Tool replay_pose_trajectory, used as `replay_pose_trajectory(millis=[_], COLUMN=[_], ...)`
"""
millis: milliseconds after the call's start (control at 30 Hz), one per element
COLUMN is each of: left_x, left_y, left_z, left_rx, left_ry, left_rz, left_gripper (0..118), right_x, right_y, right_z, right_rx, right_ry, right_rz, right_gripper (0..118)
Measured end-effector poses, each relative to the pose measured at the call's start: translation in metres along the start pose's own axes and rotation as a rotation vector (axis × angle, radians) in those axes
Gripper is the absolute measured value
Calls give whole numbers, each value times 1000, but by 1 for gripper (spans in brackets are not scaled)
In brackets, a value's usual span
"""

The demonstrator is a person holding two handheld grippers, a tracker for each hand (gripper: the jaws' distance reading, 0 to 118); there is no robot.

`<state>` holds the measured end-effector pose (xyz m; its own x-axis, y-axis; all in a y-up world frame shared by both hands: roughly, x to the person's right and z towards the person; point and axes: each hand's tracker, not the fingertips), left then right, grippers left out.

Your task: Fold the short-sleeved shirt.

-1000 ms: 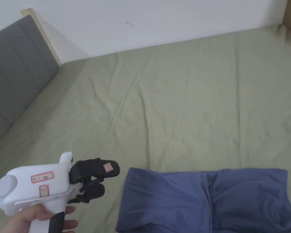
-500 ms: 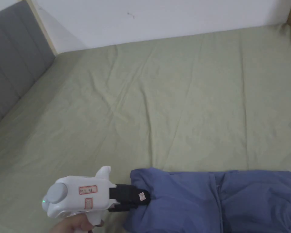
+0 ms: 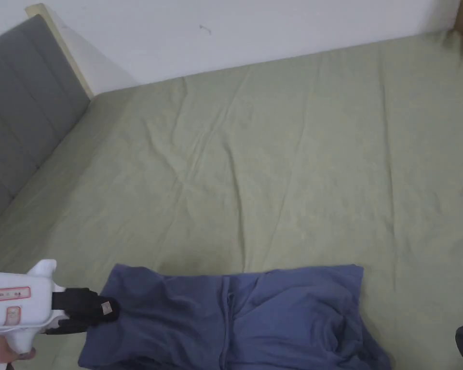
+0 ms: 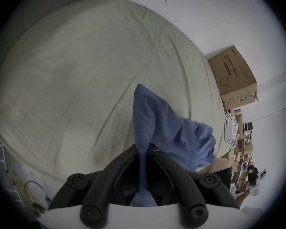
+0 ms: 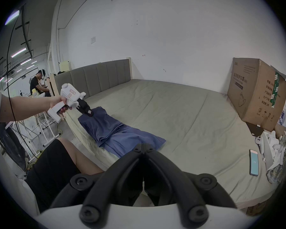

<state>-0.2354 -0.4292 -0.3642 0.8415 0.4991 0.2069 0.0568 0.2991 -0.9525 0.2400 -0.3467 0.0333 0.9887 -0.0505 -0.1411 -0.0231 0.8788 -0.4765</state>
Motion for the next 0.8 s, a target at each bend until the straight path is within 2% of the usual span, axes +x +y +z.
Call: replay_pose_trajectory(millis=[67, 167, 233, 267, 367, 533, 667, 700, 767, 800], left_x=[35, 112, 162, 186, 225, 288, 306, 309, 314, 313], left_y=[-1, -5, -12, -18, -22, -49, -70, -75, -85, -88], left_z=[17, 25, 27, 19, -13, -115, -183, -188, -184, -173], left_rx=[10, 9, 18, -25, -85, -235, -327, -322, -338, -323], left_ry=[-5, 46, -7, -97, -141, -91, -104, -90, -98, -121], left_rz=[-9, -137, -227, -217, -299, -451, -314, -332, -396, -439], left_gripper=[8, 8, 8, 8, 8, 8, 12, 26, 76, 83], right_x=[1, 3, 4, 5, 8, 15, 15, 15, 15, 15], right_y=[0, -2, -3, -4, -7, -14, -15, -15, -16, -17], right_z=[1, 5, 10, 12, 19, 32, 48, 51, 57, 58], right_rx=[7, 20, 28, 31, 38, 45, 53, 55, 59, 60], right_ry=[-2, 4, 10, 10, 2, -24, -50, -52, -59, -60], right_rz=[-8, -14, -16, -15, -16, -44, -46, -45, -43, -45], right_gripper=[0, 0, 0, 0, 0, 0, 0, 0, 0, 0])
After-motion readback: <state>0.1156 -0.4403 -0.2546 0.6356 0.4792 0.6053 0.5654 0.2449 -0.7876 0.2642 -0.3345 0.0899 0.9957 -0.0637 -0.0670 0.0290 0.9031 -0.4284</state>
